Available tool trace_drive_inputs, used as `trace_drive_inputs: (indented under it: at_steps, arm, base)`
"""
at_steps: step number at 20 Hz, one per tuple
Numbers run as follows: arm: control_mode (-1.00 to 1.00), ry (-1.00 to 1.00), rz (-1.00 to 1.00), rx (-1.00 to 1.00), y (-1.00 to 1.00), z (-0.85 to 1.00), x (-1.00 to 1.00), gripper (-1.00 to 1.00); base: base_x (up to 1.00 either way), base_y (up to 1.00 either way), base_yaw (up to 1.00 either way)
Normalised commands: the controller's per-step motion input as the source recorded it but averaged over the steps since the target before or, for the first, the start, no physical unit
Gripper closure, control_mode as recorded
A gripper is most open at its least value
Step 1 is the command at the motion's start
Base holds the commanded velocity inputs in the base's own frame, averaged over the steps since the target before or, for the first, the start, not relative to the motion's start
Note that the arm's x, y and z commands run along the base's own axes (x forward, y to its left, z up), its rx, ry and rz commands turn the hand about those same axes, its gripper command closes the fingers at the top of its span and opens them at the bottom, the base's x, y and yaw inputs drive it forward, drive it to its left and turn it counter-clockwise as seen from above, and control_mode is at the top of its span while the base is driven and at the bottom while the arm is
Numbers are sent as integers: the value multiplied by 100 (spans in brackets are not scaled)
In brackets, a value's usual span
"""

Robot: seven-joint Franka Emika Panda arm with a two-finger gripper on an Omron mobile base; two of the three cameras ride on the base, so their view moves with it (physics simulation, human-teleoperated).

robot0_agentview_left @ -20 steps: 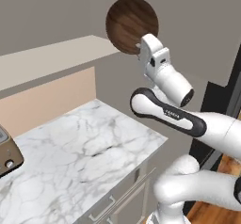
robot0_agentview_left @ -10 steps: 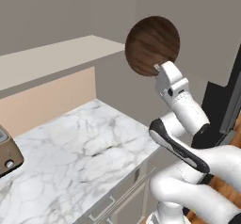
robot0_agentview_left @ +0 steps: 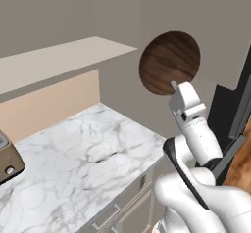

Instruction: Take the smaller bowl and place it next to the appetizer plate on the dining counter , and place the larger bowl next to the plate with cooked food.

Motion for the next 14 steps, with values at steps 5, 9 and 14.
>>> trace_drive_inputs:
  at_steps: [5, 9, 14]
  arm:
    - [-100, 37, -13, 1, -25, 0, -100, 100]
    - [-100, 57, -12, 8, -1, 18, -100, 100]
    - [-100, 64, -2, -3, 20, 15, -100, 100]
  base:
    - [0, 0, 0]
    - [0, 0, 0]
    - [0, 0, 0]
